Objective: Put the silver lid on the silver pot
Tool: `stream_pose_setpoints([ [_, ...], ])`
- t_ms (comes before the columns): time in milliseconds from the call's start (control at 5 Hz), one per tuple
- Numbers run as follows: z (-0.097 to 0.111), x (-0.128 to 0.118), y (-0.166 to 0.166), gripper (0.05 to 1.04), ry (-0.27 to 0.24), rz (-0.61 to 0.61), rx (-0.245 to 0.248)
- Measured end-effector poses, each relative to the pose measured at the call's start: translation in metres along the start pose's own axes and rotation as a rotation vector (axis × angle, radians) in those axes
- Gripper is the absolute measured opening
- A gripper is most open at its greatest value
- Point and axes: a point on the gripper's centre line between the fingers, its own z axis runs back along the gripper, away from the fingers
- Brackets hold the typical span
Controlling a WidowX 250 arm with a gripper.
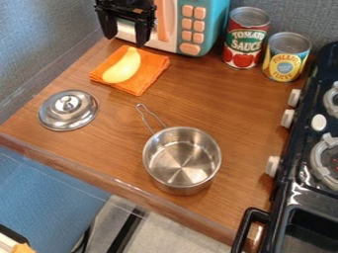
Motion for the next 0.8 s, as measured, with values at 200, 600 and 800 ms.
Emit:
stream_pose_setpoints([
  [200,-0.016,-0.005,-0.002,1.000,0.042,-0.001,-0.016],
  [600,-0.050,-0.045,0.028,1.000,0.127,0.013,-0.045],
  [800,-0.043,-0.069,0.041,1.000,0.112,-0.014,-0.017],
])
